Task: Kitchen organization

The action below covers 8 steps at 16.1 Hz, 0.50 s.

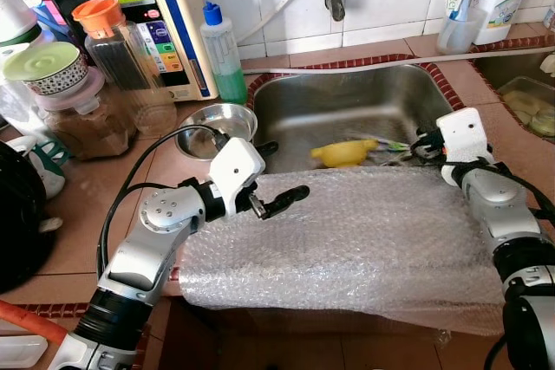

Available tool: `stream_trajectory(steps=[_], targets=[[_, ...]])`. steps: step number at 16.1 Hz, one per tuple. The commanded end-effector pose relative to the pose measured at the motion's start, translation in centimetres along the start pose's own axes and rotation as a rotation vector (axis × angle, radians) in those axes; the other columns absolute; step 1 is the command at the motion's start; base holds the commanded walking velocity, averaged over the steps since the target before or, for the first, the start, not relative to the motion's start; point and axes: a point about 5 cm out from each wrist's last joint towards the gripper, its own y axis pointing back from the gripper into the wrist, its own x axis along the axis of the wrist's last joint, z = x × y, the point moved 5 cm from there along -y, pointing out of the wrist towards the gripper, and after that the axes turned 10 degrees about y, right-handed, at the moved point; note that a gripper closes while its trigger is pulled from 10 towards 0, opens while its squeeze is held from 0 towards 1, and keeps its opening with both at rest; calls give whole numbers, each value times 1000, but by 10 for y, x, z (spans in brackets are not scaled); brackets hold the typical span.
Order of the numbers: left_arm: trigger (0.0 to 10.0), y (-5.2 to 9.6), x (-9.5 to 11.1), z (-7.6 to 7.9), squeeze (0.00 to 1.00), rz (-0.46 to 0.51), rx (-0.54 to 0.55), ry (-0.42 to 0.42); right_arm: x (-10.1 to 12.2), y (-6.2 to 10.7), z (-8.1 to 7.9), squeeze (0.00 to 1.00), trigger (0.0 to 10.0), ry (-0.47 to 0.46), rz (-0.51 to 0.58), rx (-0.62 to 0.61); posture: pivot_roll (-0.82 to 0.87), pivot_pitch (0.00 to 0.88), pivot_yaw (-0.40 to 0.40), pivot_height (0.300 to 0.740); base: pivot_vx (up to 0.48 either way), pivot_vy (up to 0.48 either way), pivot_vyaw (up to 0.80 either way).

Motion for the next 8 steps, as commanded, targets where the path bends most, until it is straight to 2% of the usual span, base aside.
stream_trajectory(steps=[1,3,4,6,7,8], targets=[[10000,1,2,0,1000,-13,-12,-38,-13,2,-4,1000,10000,-44,-58,13,-296,113,205,740,0,0,0],[10000,0,0,-15,1000,-32,68,-67,1,1,-5,1000,10000,-79,9,19,-301,109,211,740,0,0,0],[10000,0,3,-28,1000,-17,136,-54,13,2,-11,1000,10000,-84,66,37,-304,107,213,740,0,0,0],[10000,2,7,-42,1000,12,221,-43,28,5,-23,1000,10000,-78,138,75,-308,106,216,740,0,0,0],[10000,5,10,-58,1000,38,315,-23,42,11,-38,1000,10000,-49,199,118,-311,105,216,740,0,0,0],[10000,6,11,-63,1000,43,345,-19,46,13,-42,1000,10000,-49,214,128,-316,103,216,740,0,0,0]])
